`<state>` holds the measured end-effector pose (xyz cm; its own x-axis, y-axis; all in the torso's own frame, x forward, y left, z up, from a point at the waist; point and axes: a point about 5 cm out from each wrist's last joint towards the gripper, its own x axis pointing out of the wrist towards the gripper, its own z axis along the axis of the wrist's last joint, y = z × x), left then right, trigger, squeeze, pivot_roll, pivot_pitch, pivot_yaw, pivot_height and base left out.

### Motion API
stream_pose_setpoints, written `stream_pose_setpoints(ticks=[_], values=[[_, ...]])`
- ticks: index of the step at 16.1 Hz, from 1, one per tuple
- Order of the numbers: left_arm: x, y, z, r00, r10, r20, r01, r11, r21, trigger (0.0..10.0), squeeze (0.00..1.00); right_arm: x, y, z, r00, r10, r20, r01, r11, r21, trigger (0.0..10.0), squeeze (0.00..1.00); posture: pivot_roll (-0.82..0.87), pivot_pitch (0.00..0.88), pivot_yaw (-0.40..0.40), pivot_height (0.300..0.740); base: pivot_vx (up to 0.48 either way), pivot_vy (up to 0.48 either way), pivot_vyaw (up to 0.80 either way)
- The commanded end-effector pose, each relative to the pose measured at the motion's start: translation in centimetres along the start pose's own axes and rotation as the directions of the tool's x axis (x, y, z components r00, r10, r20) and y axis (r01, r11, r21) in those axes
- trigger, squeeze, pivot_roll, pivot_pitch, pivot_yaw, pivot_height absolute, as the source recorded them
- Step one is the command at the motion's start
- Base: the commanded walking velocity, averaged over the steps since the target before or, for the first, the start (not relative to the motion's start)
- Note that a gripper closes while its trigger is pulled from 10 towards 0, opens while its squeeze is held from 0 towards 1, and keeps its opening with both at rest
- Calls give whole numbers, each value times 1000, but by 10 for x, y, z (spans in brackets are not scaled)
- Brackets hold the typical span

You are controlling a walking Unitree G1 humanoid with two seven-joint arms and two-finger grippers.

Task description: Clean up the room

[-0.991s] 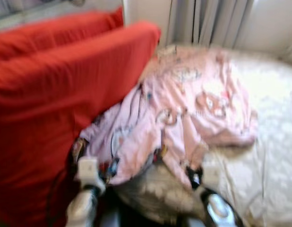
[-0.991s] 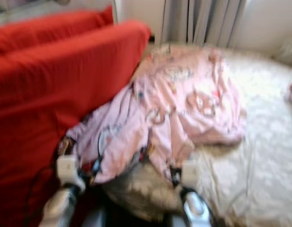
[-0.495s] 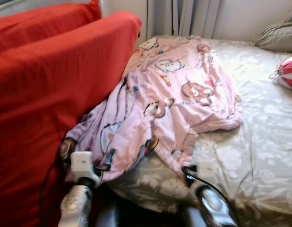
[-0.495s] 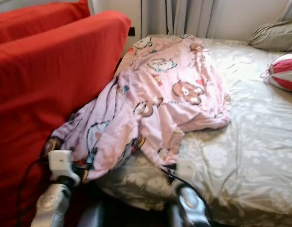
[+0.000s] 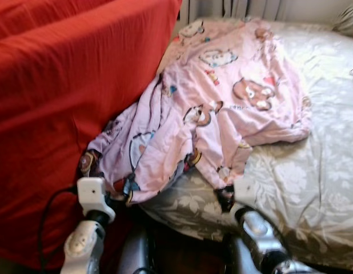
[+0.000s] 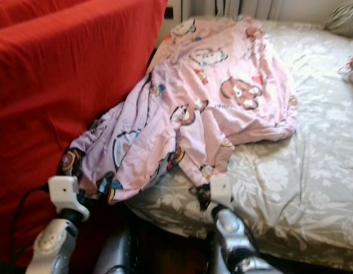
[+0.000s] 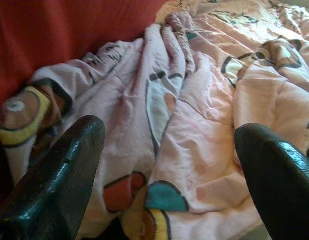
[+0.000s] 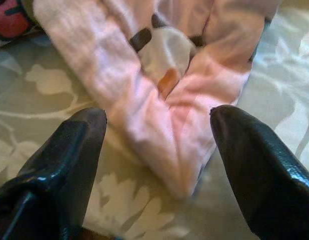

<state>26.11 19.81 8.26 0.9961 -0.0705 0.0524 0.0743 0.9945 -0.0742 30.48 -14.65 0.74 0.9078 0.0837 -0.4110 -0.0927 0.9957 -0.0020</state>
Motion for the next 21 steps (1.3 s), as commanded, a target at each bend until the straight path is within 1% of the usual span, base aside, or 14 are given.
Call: stream_pose_setpoints(ticks=[1,3,5,7,9,12,13,15,18,21], values=[[-4,4,3,1000,13,-9,-13,1000,-1,10000,0,0,4,-4,999,14,-30,-14,1000,-11,10000,0,180,229,36,587,0,0,0],[-9,4,5,1000,16,-11,-16,1000,1,10000,0,3,4,3,1000,12,-22,-12,1000,-23,10000,0,192,241,37,587,0,0,0],[-15,4,5,999,15,-30,-15,1000,1,10000,0,3,2,2,999,-1,-43,-1,999,-49,10000,0,199,252,42,587,0,0,0],[-18,5,6,999,15,-39,-15,1000,2,10000,0,3,0,1,998,-17,-60,14,998,-60,10000,0,202,253,44,587,0,0,0],[-21,6,7,998,17,-57,-17,1000,8,10000,0,2,-7,-4,992,-76,-103,67,994,-84,10000,0,203,254,47,587,0,0,0],[-23,5,8,998,14,-67,-13,1000,8,10000,0,2,-8,-4,990,-88,-108,79,993,-83,10000,0,208,255,53,587,0,0,0],[-23,5,8,998,14,-69,-13,1000,10,10000,0,3,-7,-3,990,-92,-103,85,994,-74,0,0,210,254,52,587,0,0,0],[-23,5,8,997,14,-74,-14,1000,12,10000,0,3,-6,-1,991,-92,-99,86,994,-70,0,0,210,252,54,587,0,0,0],[-21,6,9,997,13,-77,-12,1000,16,10000,0,5,-2,4,995,-82,-64,79,996,-45,0,0,212,249,57,587,0,0,0],[-20,6,9,997,11,-81,-10,1000,18,10000,0,5,-2,5,995,-82,-58,79,996,-40,0,0,211,244,56,587,0,0,0]])
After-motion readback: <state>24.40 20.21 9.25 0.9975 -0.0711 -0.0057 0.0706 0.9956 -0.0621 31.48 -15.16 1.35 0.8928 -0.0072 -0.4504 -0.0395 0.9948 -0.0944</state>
